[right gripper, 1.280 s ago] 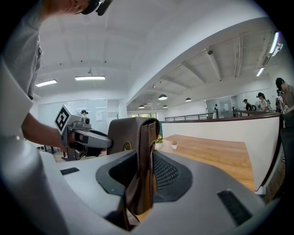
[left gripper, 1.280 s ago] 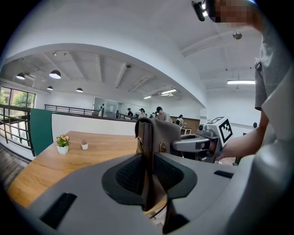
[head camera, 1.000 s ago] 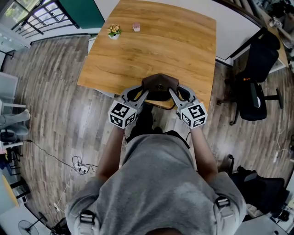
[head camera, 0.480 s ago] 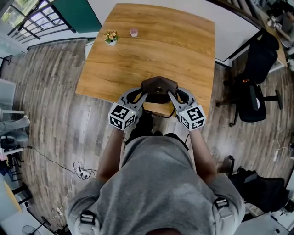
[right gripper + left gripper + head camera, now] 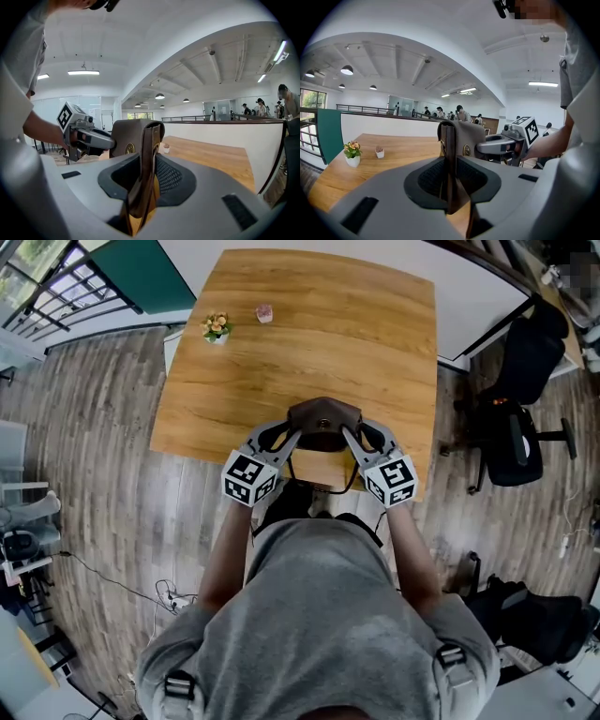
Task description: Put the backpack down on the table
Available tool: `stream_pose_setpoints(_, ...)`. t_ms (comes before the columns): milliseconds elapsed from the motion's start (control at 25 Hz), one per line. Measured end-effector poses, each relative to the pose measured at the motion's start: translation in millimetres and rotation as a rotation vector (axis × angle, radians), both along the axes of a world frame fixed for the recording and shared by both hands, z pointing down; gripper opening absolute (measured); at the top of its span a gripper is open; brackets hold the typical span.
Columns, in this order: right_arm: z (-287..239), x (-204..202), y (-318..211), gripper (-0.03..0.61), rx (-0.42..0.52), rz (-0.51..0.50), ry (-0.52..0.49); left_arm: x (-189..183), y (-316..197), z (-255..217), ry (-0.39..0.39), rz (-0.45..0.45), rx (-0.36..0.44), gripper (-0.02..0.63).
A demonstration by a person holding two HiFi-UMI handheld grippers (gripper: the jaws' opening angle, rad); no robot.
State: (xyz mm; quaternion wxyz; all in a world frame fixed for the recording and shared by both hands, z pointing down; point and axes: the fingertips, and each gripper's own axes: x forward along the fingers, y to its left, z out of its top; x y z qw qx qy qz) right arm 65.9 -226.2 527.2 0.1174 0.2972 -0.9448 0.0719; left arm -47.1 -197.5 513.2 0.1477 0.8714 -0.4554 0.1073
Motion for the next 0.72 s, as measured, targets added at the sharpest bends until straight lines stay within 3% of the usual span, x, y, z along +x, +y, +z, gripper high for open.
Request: stream_pose_setpoints(720,30.4,-15.9,-55.3,0.104,-0.025,0.047,0.069,-16.3,-62.0,34.3,0.002,0.065,-0.073,0.095)
